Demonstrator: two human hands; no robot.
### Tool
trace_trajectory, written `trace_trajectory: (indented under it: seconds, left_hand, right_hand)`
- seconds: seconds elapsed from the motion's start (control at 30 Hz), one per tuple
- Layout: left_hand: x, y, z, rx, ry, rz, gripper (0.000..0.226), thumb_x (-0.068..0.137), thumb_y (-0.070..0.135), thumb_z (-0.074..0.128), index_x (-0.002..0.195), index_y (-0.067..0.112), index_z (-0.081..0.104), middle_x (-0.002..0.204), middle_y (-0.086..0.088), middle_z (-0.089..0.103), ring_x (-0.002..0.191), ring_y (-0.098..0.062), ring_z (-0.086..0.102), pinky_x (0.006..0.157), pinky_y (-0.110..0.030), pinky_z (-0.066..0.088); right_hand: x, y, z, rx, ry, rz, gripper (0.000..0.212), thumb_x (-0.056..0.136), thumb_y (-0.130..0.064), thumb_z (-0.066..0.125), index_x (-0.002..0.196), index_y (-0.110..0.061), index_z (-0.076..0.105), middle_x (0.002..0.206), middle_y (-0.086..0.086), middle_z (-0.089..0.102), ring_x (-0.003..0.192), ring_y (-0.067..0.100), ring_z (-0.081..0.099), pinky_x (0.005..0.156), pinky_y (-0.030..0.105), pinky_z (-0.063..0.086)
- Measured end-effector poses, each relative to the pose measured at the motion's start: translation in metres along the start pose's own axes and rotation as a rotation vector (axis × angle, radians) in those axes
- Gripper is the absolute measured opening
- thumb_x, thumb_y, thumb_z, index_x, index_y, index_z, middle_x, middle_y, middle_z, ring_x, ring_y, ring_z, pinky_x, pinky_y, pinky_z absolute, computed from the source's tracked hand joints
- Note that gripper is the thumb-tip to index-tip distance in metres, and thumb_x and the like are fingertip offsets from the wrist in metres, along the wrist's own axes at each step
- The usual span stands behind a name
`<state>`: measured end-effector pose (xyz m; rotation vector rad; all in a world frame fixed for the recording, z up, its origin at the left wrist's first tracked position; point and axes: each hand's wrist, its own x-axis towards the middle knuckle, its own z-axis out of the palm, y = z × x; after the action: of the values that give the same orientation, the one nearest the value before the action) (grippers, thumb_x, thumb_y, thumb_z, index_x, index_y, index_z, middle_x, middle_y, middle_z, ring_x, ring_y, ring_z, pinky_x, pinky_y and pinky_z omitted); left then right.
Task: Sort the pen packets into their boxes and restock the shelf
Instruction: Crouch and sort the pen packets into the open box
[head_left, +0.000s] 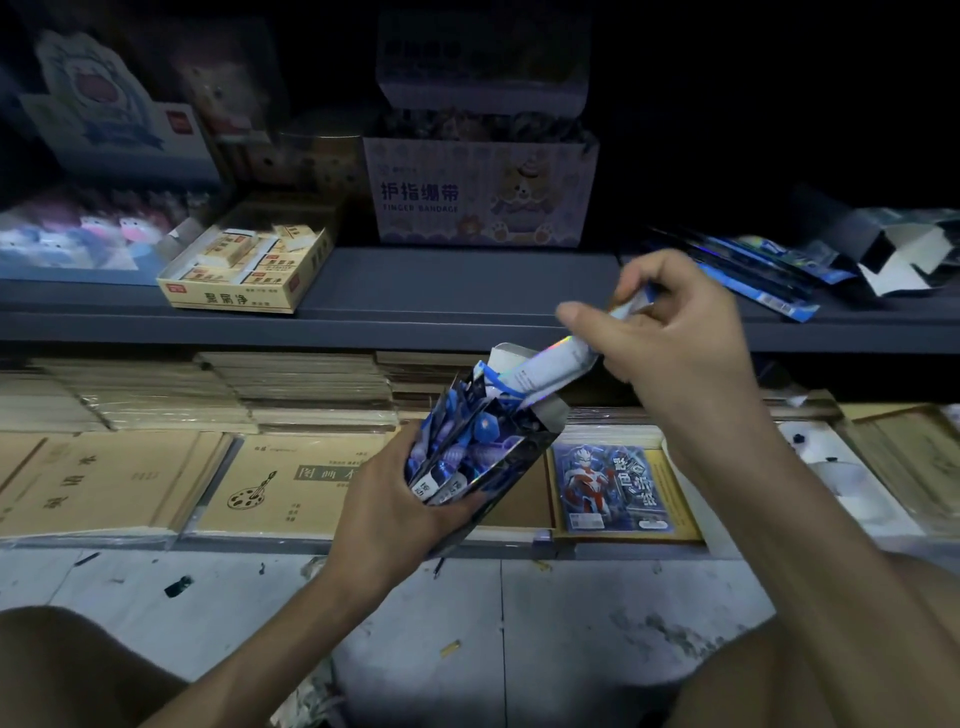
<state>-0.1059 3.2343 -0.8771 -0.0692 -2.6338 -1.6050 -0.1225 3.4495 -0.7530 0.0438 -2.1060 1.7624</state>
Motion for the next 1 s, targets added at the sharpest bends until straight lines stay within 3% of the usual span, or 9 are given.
trace_trajectory:
  seconds: [0.07, 0.17, 0.3, 0.43, 0.77, 1.0]
  left_hand:
    - [0.001, 0.001, -0.001, -0.005, 0.003, -0.013, 0.053, 0.064, 0.026, 0.098, 0.105, 0.034, 0.065, 0.095, 0.026, 0.075, 0.085, 0.004, 0.071, 0.078, -0.032, 0.062]
    - [0.005, -0.001, -0.005, -0.054, -0.006, -0.055, 0.053, 0.064, 0.023, 0.099, 0.107, 0.026, 0.069, 0.094, 0.017, 0.078, 0.084, -0.002, 0.074, 0.077, -0.034, 0.064]
    - [0.005, 0.003, -0.007, -0.095, -0.004, -0.053, 0.053, 0.064, 0.021, 0.098, 0.108, 0.02, 0.069, 0.091, 0.018, 0.077, 0.081, -0.001, 0.074, 0.067, -0.018, 0.06]
    - [0.005, 0.007, -0.005, -0.114, -0.003, -0.046, 0.052, 0.065, 0.02, 0.098, 0.109, 0.017, 0.071, 0.089, 0.016, 0.078, 0.081, 0.0, 0.074, 0.064, -0.012, 0.056]
    - [0.003, 0.011, -0.004, -0.109, 0.017, -0.035, 0.055, 0.062, 0.019, 0.099, 0.107, 0.021, 0.068, 0.088, 0.018, 0.076, 0.081, 0.006, 0.071, 0.063, -0.008, 0.052]
    - [0.002, 0.008, -0.007, -0.113, -0.006, -0.027, 0.057, 0.062, 0.026, 0.099, 0.111, 0.022, 0.069, 0.093, 0.016, 0.078, 0.085, 0.0, 0.074, 0.071, -0.018, 0.061]
  right_hand:
    - [0.005, -0.006, -0.014, 0.032, 0.05, -0.083, 0.032, 0.08, -0.01, 0.077, 0.082, -0.024, 0.049, 0.072, 0.016, 0.043, 0.064, 0.021, 0.04, 0.06, 0.04, 0.036]
    - [0.013, -0.019, -0.046, 0.103, 0.01, -0.194, 0.033, 0.082, 0.002, 0.069, 0.089, -0.025, 0.05, 0.089, -0.001, 0.055, 0.076, 0.015, 0.053, 0.065, 0.028, 0.046]
    - [0.014, -0.012, -0.059, 0.133, -0.085, -0.249, 0.034, 0.086, 0.006, 0.064, 0.097, -0.023, 0.051, 0.102, -0.001, 0.058, 0.093, 0.016, 0.056, 0.075, 0.031, 0.05]
    - [0.011, -0.006, -0.054, 0.137, -0.118, -0.269, 0.033, 0.089, 0.008, 0.061, 0.101, -0.022, 0.053, 0.113, 0.006, 0.064, 0.108, 0.02, 0.06, 0.086, 0.037, 0.049]
    - [0.015, -0.01, -0.061, 0.116, -0.093, -0.476, 0.034, 0.09, 0.011, 0.059, 0.107, -0.017, 0.049, 0.109, 0.012, 0.057, 0.106, 0.028, 0.055, 0.097, 0.044, 0.044]
    - [0.01, -0.001, -0.048, 0.01, -0.164, -0.407, 0.036, 0.091, 0.018, 0.058, 0.106, -0.013, 0.049, 0.107, 0.011, 0.058, 0.102, 0.024, 0.055, 0.093, 0.039, 0.045]
